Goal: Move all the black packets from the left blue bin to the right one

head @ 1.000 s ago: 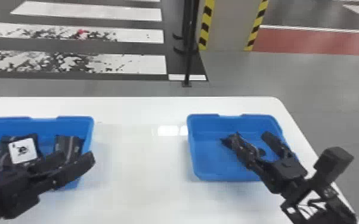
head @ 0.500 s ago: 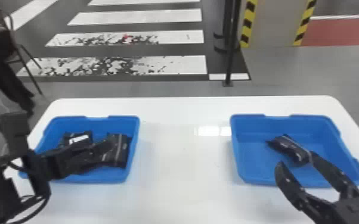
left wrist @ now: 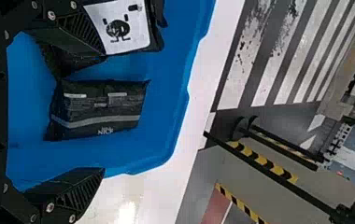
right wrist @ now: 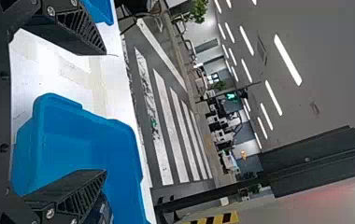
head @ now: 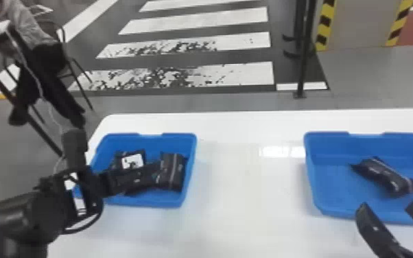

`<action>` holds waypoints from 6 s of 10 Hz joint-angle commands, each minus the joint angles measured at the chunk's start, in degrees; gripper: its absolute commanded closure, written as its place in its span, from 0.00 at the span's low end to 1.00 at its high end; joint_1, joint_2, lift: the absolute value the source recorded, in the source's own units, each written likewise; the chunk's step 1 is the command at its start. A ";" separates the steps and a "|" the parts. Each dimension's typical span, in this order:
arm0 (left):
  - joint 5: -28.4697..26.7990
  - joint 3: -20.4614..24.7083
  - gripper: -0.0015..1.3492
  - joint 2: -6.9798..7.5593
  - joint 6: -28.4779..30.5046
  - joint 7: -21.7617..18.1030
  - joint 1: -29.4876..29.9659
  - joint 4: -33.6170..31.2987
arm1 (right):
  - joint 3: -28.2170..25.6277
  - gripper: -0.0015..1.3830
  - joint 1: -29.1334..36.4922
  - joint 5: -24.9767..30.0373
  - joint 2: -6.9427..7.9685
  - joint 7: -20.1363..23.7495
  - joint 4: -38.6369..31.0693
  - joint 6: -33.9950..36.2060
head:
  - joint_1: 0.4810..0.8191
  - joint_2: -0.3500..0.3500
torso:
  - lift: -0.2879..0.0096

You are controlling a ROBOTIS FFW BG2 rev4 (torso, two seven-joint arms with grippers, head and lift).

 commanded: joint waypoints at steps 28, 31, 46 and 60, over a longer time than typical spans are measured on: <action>19.77 -23.74 0.89 1.19 3.14 -6.63 6.47 -19.42 | 10.27 0.14 -15.04 -15.30 -2.46 5.90 7.53 3.38 | 0.63 0.44 | 0.45; 20.00 -25.00 0.89 1.19 3.42 -6.63 6.04 -18.85 | 10.50 0.71 -15.88 -18.15 -2.46 5.90 9.08 3.80 | 0.63 0.42 | 0.45; 25.37 -11.17 0.13 -1.98 -6.70 -6.81 17.15 -20.96 | -2.07 0.64 -34.87 -9.01 -5.98 3.79 32.14 6.75 | 0.63 0.33 | 0.45; 5.60 11.22 0.13 -2.24 -1.36 -0.48 11.53 -14.49 | -2.76 0.09 4.23 2.19 0.70 -2.62 -2.31 -1.83 | 0.63 0.81 | 0.45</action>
